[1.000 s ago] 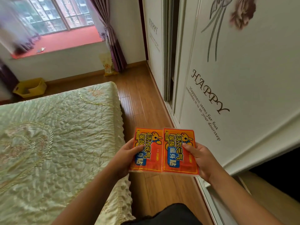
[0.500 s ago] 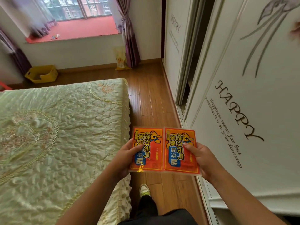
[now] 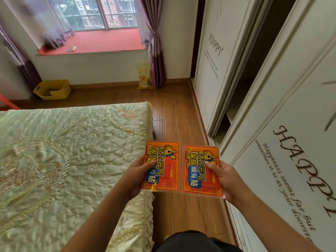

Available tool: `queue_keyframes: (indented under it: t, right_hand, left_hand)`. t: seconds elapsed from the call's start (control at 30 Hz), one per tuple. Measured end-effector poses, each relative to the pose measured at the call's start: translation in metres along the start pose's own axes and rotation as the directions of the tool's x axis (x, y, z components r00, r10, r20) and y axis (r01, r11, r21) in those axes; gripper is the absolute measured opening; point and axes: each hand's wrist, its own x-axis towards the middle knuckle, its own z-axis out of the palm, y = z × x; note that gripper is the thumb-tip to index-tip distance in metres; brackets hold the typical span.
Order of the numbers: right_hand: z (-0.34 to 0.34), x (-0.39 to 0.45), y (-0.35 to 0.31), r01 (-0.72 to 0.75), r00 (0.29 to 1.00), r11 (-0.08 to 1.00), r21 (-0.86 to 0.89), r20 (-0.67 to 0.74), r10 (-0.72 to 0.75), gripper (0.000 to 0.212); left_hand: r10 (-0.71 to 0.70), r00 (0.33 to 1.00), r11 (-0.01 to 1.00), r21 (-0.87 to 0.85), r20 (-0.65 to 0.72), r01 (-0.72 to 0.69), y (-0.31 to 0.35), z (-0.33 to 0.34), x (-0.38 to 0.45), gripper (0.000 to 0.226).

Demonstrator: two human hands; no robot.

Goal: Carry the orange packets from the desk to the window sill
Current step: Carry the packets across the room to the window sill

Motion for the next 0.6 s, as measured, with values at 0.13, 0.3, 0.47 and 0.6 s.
queue_keyframes:
  t: [0.13, 0.3, 0.47, 0.6]
  right_hand:
    - [0.004, 0.032, -0.015, -0.003, 1.000, 1.000, -0.022, -0.028, 0.002, 0.027]
    - [0.004, 0.080, -0.041, -0.009, 1.000, 0.999, -0.034, 0.006, 0.009, 0.027]
    - [-0.004, 0.140, -0.078, -0.001, 0.998, 0.999, -0.033, 0.070, 0.003, 0.024]
    - [-0.015, 0.187, -0.115, 0.002, 0.996, 1.000, -0.005, 0.088, -0.001, 0.023]
  left_hand:
    - [-0.002, 1.000, 1.000, 0.003, -0.001, 0.002, 0.015, -0.006, 0.026, 0.038]
    - [-0.021, 0.999, 1.000, -0.010, -0.034, 0.021, 0.029, -0.002, 0.072, 0.041]
    - [-0.017, 0.998, 1.000, 0.025, -0.056, 0.019, 0.055, 0.012, 0.134, 0.041]
    - [-0.006, 0.997, 0.999, 0.045, -0.083, 0.010, 0.085, 0.033, 0.182, 0.043]
